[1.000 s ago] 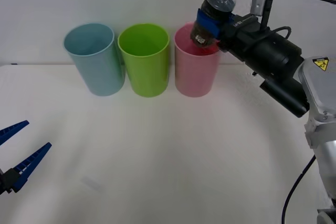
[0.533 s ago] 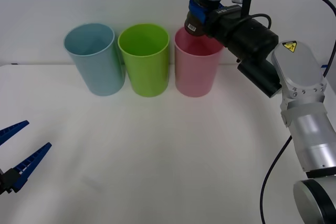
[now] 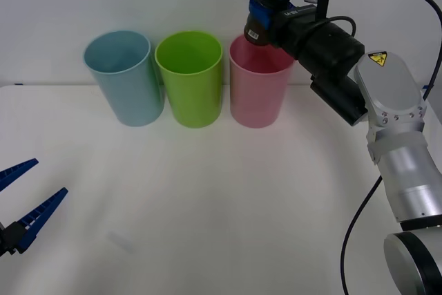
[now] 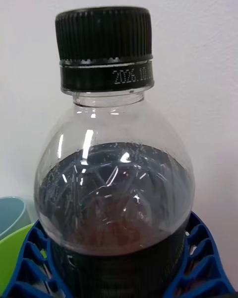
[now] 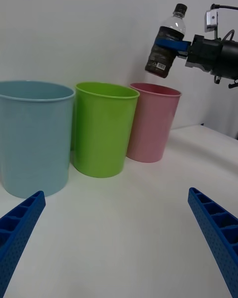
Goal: Grasp the object on the table and drop it into the matching bin: aluminum can to the light blue bin, PET bottle to the pink bin.
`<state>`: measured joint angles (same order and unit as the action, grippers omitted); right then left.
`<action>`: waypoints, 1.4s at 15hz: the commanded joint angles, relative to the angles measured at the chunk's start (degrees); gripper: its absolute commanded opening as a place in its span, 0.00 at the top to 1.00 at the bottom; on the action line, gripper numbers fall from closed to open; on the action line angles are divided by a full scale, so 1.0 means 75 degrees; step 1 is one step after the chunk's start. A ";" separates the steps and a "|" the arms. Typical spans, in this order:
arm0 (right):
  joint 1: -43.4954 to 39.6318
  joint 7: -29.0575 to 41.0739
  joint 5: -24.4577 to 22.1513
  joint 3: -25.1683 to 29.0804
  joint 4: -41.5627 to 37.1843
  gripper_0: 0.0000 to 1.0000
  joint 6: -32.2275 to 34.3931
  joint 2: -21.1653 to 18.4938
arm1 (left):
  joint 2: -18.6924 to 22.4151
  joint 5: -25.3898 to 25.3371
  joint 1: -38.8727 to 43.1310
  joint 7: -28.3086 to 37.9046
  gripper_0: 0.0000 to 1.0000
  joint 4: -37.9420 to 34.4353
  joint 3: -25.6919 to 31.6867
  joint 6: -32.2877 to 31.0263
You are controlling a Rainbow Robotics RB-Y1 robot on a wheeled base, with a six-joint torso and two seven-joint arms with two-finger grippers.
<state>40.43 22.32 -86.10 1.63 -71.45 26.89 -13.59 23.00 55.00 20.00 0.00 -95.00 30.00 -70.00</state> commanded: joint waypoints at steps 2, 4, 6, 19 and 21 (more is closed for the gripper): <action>-0.0012 -0.0163 -0.0004 0.0040 0.0000 0.00 0.0001 -0.0004 | 0.0000 0.0000 0.0000 0.0000 0.00 0.0000 0.0000 0.0000; -0.0012 -0.0198 -0.0004 0.0063 0.0000 0.00 0.0013 -0.0004 | 0.0000 0.0000 0.0000 0.0000 0.00 0.0000 0.0000 0.0000; -0.0012 -0.0210 -0.0004 0.0075 0.0000 0.00 0.0013 -0.0016 | 0.0000 0.0000 0.0000 0.0000 0.00 0.0000 0.0000 0.0000; -0.1851 -0.0186 -0.0004 0.0391 -0.2063 0.00 0.1091 -0.0403 | 0.0000 0.0000 0.0000 0.0000 0.00 0.0000 0.0000 0.0000; -0.2461 -0.0140 0.0007 0.0391 -0.2719 0.00 0.1302 -0.0531 | 0.0000 0.0000 0.0000 0.0000 0.00 0.0000 0.0000 0.0000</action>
<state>23.69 21.13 -86.13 4.63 -89.85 35.98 -17.24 23.00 55.00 20.00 0.00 -95.00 30.00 -70.00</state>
